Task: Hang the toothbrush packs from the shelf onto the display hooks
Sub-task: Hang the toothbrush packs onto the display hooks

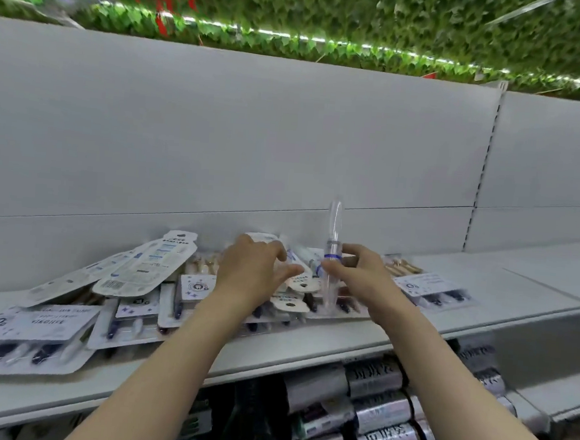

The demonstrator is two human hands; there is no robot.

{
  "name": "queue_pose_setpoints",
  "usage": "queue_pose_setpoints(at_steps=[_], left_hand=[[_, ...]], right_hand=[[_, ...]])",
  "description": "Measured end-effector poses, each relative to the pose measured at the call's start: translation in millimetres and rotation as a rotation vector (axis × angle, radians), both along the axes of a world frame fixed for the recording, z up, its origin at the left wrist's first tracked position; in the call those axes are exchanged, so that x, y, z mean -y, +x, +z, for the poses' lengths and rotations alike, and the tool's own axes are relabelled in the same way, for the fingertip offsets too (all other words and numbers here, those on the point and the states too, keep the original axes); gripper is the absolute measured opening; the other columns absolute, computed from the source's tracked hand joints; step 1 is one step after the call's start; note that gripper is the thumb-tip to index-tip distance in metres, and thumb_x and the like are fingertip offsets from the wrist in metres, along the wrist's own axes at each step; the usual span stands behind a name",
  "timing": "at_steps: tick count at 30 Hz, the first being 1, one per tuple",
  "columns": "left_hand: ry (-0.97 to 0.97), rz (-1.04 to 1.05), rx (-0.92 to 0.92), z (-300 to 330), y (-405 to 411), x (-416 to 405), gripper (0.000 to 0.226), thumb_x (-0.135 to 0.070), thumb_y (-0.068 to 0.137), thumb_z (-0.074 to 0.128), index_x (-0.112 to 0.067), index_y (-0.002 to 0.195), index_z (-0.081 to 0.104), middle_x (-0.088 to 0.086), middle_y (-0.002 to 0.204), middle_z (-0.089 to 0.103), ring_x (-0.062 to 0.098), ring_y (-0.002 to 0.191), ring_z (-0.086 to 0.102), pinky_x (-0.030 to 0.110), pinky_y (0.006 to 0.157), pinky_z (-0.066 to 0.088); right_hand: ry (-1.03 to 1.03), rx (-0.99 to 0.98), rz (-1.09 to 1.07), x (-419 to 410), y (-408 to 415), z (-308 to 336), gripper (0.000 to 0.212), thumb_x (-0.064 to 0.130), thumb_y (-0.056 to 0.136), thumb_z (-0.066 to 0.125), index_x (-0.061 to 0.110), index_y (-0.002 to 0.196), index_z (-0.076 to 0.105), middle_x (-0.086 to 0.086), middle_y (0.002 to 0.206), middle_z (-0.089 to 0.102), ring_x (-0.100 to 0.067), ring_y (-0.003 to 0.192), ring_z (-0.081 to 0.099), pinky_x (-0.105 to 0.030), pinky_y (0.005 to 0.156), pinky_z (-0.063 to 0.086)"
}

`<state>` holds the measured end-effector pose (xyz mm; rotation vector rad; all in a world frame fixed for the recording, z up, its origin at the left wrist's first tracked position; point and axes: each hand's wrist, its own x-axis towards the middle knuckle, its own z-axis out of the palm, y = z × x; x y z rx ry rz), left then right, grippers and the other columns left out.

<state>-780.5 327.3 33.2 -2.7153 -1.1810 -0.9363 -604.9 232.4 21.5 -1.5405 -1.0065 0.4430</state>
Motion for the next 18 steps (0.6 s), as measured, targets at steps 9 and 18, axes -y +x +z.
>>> queue_pose_setpoints(at_steps=[9,18], left_hand=[[-0.092,0.275,-0.016,2,34,9,0.039,-0.049,0.086,0.064,-0.024,0.113,0.051,0.003,0.100,0.062,0.026,0.098,0.057,0.032,0.068,0.037],[-0.175,0.242,0.438,5,34,47,0.050,-0.040,0.090,0.065,-0.023,0.132,0.045,-0.001,0.106,0.067,0.025,0.101,0.060,0.038,0.079,0.045]], right_hand=[[0.123,-0.042,0.156,6,34,0,0.030,0.022,0.089,0.075,0.022,0.117,0.066,-0.006,0.105,0.071,-0.024,0.100,0.069,-0.043,0.083,0.059],[0.220,-0.138,0.352,28,52,2,0.028,0.015,0.095,0.067,0.026,0.121,0.066,0.000,0.108,0.072,-0.022,0.107,0.068,-0.045,0.089,0.060]])
